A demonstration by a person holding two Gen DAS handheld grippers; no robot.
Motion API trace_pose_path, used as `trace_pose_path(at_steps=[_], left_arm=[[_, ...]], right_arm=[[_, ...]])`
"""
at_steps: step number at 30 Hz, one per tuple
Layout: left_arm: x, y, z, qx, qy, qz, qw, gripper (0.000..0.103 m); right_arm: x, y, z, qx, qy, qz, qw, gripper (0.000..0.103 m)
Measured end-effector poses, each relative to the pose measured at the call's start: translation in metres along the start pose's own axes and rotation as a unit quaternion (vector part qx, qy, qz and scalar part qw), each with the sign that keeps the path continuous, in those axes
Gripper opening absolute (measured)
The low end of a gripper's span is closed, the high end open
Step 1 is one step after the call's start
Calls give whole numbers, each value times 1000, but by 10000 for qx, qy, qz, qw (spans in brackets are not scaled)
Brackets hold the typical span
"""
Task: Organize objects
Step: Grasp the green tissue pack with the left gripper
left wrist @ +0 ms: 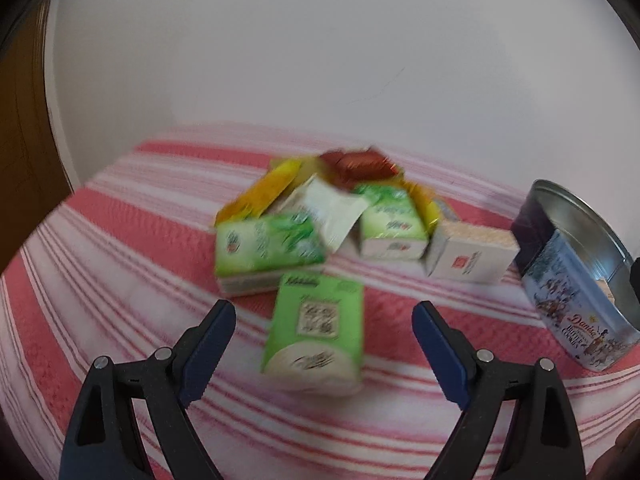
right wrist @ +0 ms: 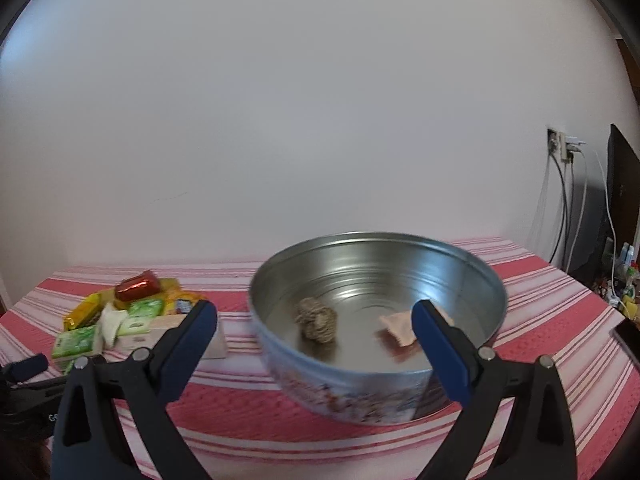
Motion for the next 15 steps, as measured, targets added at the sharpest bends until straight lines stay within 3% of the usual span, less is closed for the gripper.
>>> trace_pose_path(at_steps=[6,7,11,12,15], left_arm=[[19,-15,-11,583,285,-269,9975,91],[18,-14,-10,552,267,-329,9976,82],[17,-13,-10,578,87,-417,9974,65],[18,-12,-10,582,64,-446,9973,53],[19,-11,-8,609,67,-614,9962,51]], right_arm=[[19,1,-3,95,19,193,9998,99],[21,0,-3,123,12,222,9997,99],[36,-3,-7,271,-8,473,9985,99],[39,-5,-8,323,-10,533,9981,99],[53,-11,-12,493,-13,756,9959,99]])
Point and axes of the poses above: each gripper's, at about its wrist camera, not at the fingertips, and y roughly against the way its jaws point, x to its left, z to its top, the point moved 9 cm from there along -y, roughly the way its jaws point, and after that the axes turned 7 degrees about y, right-handed, at the moved point
